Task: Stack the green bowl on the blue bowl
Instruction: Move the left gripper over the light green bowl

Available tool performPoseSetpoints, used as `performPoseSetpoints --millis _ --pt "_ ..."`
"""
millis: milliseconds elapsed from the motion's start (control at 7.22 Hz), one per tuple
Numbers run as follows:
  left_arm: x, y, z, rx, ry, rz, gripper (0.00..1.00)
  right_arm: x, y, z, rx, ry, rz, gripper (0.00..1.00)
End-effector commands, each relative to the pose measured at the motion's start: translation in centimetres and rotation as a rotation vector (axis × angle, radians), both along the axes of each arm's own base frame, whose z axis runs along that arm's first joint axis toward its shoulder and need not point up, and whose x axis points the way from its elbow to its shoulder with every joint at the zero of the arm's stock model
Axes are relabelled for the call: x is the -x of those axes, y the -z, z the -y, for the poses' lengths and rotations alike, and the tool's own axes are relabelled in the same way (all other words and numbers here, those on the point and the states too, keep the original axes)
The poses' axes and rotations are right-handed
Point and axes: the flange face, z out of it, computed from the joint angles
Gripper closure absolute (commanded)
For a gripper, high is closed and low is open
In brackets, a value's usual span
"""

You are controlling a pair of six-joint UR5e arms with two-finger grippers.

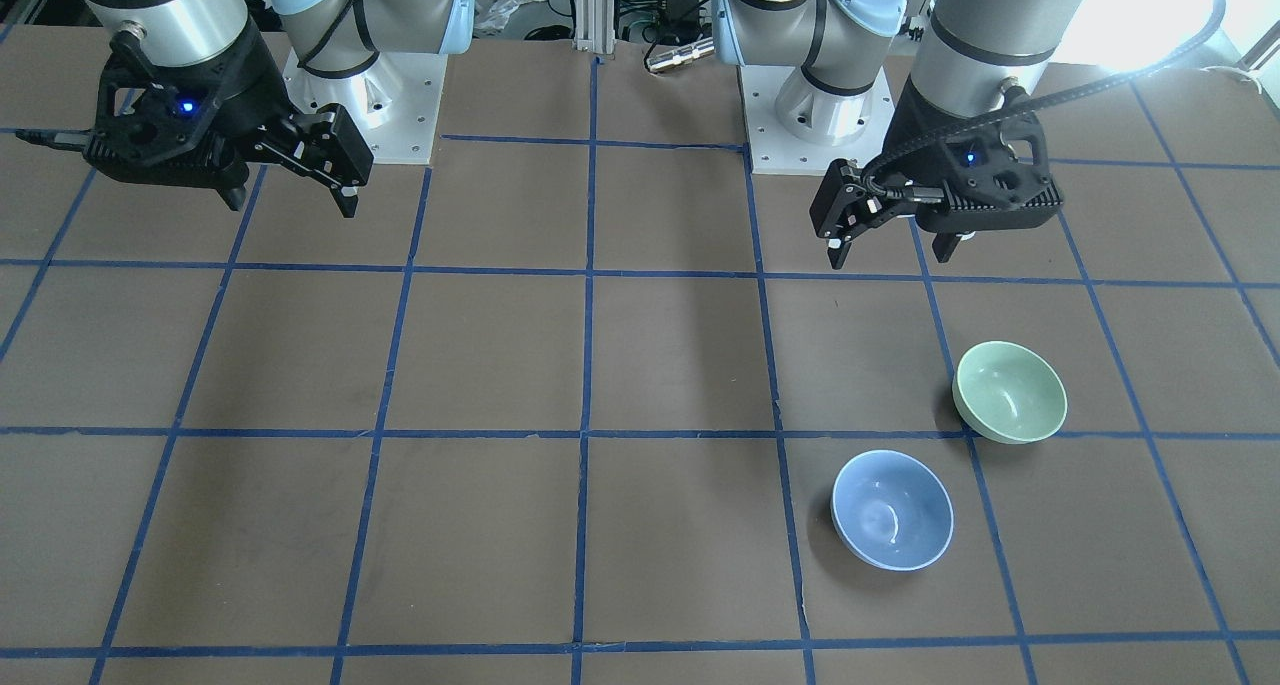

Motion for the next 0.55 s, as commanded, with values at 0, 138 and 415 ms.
performPoseSetpoints --millis 0,138,415 --pt "-0.06 -0.39 -0.17 0.002 -0.003 -0.021 0.0 0.0 0.01 0.0 -0.001 0.0 0.0 0.0" --pt "-0.26 -0.19 -0.23 -0.007 0.069 -0.026 0.0 0.0 0.01 0.0 -0.001 0.0 0.0 0.0" --pt "-0.51 -0.49 -0.1 -0.001 0.081 -0.03 0.0 0.0 0.01 0.0 -0.001 0.0 0.0 0.0"
